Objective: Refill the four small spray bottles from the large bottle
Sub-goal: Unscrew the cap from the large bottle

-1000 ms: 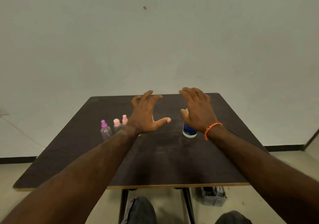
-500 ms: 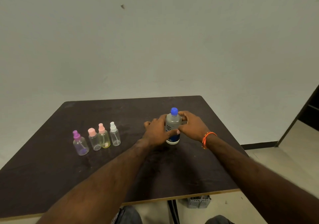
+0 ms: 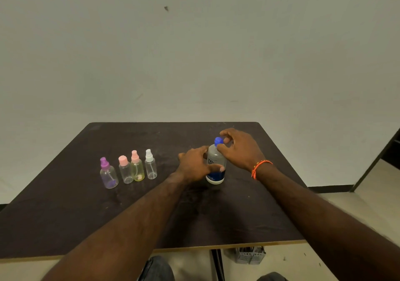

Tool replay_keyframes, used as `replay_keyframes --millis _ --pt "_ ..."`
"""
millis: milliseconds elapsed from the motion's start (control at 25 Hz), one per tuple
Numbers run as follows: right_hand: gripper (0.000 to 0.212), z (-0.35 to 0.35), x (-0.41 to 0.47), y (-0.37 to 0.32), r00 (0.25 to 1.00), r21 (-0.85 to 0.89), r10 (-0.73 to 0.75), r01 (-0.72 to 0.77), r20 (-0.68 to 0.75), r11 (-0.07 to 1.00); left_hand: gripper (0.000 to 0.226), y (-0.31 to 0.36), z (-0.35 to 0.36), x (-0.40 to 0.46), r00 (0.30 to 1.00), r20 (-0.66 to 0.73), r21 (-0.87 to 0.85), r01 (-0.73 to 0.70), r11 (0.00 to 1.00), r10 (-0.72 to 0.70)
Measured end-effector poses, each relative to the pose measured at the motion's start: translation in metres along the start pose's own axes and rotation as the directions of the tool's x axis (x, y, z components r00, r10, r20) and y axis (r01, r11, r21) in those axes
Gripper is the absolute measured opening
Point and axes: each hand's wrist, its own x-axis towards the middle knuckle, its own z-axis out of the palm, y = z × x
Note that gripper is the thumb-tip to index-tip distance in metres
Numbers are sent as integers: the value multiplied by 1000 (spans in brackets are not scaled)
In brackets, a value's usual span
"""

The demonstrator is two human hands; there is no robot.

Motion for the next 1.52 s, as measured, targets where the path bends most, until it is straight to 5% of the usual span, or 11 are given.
replay_keyframes --millis 200,400,560,800,920,1040,1280,1520 --pt "30 -1 14 -13 998 -161 -51 54 21 986 65 1 -1 -3 1000 -19 20 -4 1000 5" --pt "27 -2 17 -12 990 -110 -59 73 125 991 69 -1 2 -2 1000 -19 26 -8 1000 9" --pt "45 -12 16 -14 962 -9 -69 74 265 997 69 -1 3 -3 999 -31 10 -11 1000 11" --pt "32 -1 21 -18 995 -192 2 18 104 981 67 0 2 -4 999 -36 17 -20 1000 21" --pt "28 -4 26 -30 976 -288 -6 71 219 955 68 -1 1 -4 999 -24 9 -31 999 31" --pt "46 -7 26 -42 948 -310 3 102 320 945 65 0 1 -6 999 -35 -7 -29 1000 28" --pt "31 3 24 -36 996 -441 34 6 82 897 60 -1 2 -4 999 -34 4 -37 999 37" --pt "26 -4 26 -50 966 -383 27 77 258 921 62 -1 2 -2 1000 -28 26 -12 1000 13"
